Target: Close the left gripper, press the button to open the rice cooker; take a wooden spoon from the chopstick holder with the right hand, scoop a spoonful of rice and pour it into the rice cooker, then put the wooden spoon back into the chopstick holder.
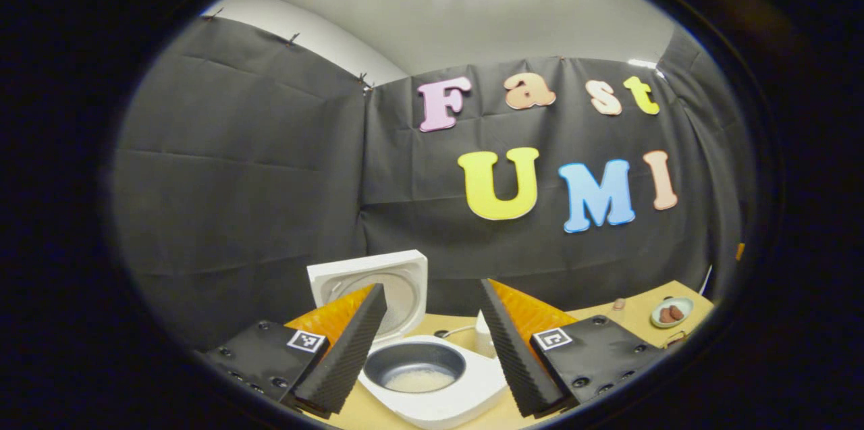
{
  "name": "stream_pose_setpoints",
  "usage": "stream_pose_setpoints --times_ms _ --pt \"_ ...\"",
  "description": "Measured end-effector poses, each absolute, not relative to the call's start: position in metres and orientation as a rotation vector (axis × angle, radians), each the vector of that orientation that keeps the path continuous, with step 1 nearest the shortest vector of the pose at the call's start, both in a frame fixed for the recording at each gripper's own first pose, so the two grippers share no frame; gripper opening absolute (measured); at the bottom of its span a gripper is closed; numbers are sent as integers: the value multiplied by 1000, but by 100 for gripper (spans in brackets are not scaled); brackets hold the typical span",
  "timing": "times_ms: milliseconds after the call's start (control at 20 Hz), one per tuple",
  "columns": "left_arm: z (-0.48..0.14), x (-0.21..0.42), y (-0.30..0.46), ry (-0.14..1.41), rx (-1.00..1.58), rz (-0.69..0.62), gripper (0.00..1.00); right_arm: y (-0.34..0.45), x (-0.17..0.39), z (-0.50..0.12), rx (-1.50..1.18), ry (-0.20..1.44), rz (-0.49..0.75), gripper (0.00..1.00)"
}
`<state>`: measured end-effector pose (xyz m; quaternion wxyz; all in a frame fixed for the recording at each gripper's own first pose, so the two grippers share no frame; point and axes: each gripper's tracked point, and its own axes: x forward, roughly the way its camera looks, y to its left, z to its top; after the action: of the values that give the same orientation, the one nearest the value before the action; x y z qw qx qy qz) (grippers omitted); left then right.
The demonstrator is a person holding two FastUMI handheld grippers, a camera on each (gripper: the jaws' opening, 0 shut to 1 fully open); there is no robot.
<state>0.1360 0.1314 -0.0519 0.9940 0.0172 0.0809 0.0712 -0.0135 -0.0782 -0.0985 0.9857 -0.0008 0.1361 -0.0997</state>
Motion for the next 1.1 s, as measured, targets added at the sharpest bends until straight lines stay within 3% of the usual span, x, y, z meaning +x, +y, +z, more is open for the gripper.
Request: stream_pose_setpoints --times_ms 100,150,250,450,600,800,850,900,950,1000,1100 --pt "-52 161 151 159 26 166 99 -78 -19 -95 -25 277 -217 98" --pt "-51 172 159 154 27 176 99 -79 -23 -95 -26 282 -227 93" --pt "-48 197 175 143 42 190 99 -82 -31 -95 -21 287 -256 98" --pt "-49 247 196 134 58 205 99 -87 -44 -101 -7 309 -311 98" --pt "-60 279 220 148 39 236 93 -88 -51 -106 3 327 -335 98" --pt "-77 321 254 172 63 293 96 -95 -63 -109 -14 334 -375 98" --pt "-83 329 259 183 68 302 96 -97 -65 -110 -19 339 -384 93" --pt "-90 339 262 198 70 303 96 -99 -68 -110 -21 344 -393 98" --pt "-96 346 266 213 67 304 93 -101 -70 -111 -21 349 -401 98" --pt "-102 352 268 231 60 306 99 -102 -71 -111 -19 353 -406 98" --pt "-118 369 277 266 36 324 97 -105 -74 -108 -20 353 -417 98"
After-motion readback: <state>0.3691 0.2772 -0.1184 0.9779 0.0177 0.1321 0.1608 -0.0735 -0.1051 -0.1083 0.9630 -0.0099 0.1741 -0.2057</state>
